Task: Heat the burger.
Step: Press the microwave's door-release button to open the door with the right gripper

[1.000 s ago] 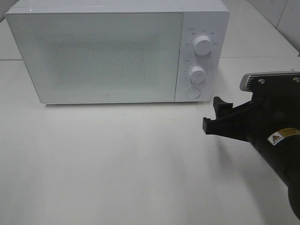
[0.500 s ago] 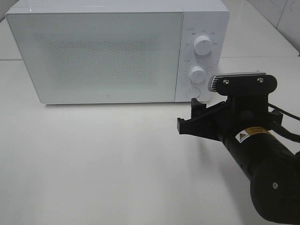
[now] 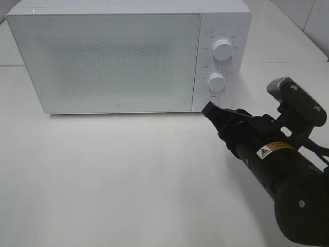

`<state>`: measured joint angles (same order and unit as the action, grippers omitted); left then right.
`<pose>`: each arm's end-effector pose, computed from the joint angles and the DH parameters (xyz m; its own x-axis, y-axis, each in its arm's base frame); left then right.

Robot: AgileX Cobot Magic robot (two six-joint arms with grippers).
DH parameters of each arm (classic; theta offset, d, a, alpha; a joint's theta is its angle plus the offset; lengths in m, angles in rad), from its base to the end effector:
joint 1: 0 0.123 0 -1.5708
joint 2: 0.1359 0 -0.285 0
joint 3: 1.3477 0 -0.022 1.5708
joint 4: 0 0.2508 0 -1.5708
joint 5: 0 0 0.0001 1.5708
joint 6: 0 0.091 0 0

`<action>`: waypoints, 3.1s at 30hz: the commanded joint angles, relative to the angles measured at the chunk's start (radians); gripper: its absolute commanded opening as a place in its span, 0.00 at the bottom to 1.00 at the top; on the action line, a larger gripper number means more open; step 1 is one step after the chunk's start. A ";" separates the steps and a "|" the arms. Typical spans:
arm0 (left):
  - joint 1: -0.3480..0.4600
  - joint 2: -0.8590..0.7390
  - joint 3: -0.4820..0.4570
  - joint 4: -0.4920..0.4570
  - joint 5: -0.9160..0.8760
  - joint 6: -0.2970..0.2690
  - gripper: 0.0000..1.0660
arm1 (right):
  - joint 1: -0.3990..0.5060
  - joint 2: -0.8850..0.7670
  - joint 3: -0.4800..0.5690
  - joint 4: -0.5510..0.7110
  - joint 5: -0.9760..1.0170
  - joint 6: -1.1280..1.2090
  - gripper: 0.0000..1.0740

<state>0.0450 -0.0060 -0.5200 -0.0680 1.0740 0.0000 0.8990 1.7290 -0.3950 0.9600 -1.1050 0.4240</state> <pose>-0.0085 -0.0058 0.2818 -0.4434 -0.0524 -0.8948 -0.0058 0.9984 -0.0556 0.2018 0.1468 0.1410 -0.2255 0.6344 -0.7394 0.1396 0.7722 0.6199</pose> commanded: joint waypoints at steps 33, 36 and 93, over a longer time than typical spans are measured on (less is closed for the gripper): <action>0.003 -0.016 0.001 -0.007 -0.002 0.000 0.92 | -0.056 0.138 -0.150 0.092 0.024 0.837 0.00; 0.003 -0.016 0.001 -0.007 -0.002 0.000 0.92 | -0.087 0.154 -0.188 0.064 0.054 0.816 0.00; 0.003 -0.016 0.001 -0.007 -0.002 0.000 0.92 | -0.340 0.436 -0.507 -0.159 0.181 0.867 0.00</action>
<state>0.0450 -0.0060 -0.5200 -0.0680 1.0740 0.0000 0.5800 2.1640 -0.8910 0.8120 -0.9040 1.3010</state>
